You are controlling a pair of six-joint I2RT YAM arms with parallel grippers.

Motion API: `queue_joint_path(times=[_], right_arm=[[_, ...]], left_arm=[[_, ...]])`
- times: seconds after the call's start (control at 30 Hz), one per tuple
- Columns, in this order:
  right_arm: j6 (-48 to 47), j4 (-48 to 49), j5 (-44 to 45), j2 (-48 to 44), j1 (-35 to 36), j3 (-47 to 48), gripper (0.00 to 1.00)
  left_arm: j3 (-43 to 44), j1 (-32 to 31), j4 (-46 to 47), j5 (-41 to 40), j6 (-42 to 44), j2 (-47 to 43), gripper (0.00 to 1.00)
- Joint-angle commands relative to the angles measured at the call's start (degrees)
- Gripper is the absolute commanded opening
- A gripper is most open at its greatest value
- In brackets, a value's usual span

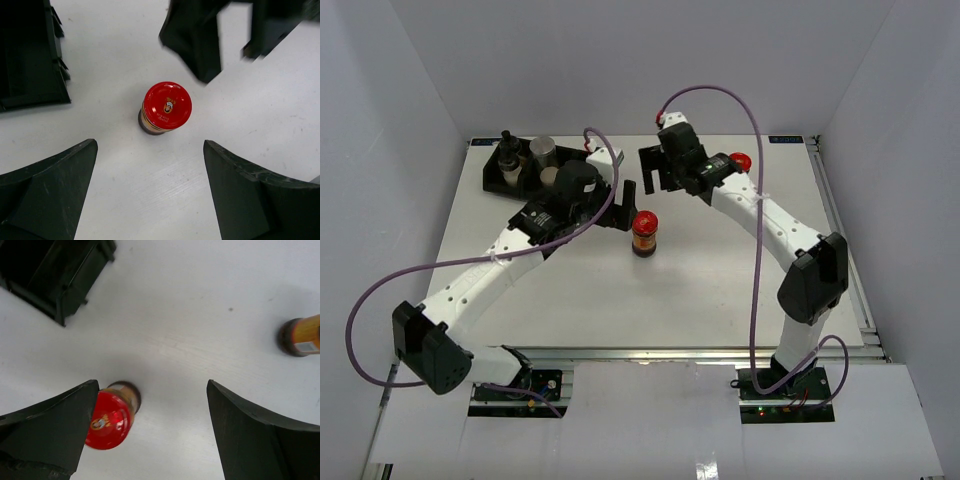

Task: Organize the condiment bottles

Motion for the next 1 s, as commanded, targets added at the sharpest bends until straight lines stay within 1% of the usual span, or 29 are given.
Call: queue_joint_path(times=[0.0, 0.17, 0.27, 0.37, 0.5, 0.57, 0.67, 0.83, 0.97], right_arm=[[-0.29, 2.94, 0.75, -9.64, -7.61, -6.36, 0.96], [-2.65, 4.17, -1.90, -12.85, -16.14, -9.85, 0.98], [-4.11, 6.29, -3.40, -14.71, -18.46, -12.49, 0.98], [-4.58, 8.81, -4.13, -15.17, -20.51, -14.60, 0.95], [-4.72, 9.94, -6.07, -13.22, -22.96, -14.33, 0.92], [-4.78, 12.12, -5.94, -12.26, -24.42, -15.23, 0.90], [-5.74, 13.75, -5.96, -10.50, -25.91, -14.59, 0.90], [-7.41, 14.35, -6.74, -6.12, -26.49, -11.72, 0.90], [-8.03, 14.67, -8.02, -2.58, -26.56, -10.22, 0.90]], left_arm=[[3.86, -1.29, -2.67, 1.61, 1.04, 6.33, 0.98], [9.16, -2.04, -6.36, 1.88, 1.38, 14.82, 0.98], [10.26, -3.03, -6.54, 1.28, 1.77, 17.01, 0.98], [11.59, -3.23, -7.13, 0.88, 1.75, 18.97, 0.98], [12.29, -3.72, -8.23, 0.31, 1.60, 21.22, 0.98], [12.29, -4.01, -8.30, 0.20, 1.89, 22.30, 0.98], [12.29, -4.16, -8.00, -0.43, 2.06, 23.41, 0.98], [12.72, -4.66, -8.32, -2.33, 1.86, 25.94, 0.97], [12.96, -4.97, -8.14, -4.66, 2.02, 27.22, 0.93]])
